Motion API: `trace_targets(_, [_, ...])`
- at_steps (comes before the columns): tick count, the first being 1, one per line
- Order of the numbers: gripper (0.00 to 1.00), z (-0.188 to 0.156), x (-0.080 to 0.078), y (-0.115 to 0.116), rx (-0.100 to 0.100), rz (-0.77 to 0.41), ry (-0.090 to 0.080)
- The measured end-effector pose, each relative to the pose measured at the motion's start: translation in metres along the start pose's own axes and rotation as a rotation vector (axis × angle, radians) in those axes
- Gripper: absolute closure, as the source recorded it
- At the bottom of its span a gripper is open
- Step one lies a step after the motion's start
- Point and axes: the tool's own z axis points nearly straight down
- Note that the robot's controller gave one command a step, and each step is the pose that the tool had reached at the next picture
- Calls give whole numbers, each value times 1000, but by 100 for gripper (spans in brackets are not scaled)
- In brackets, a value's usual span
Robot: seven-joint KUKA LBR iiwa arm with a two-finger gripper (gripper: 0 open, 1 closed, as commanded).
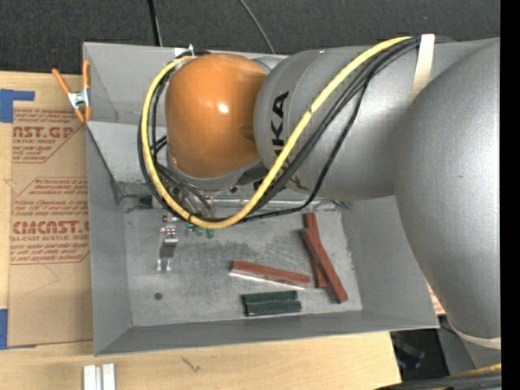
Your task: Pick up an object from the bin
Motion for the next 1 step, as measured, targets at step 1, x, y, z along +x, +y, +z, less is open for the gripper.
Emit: trace_targets(1, [0,11,9,-30,-2,-131,-4])
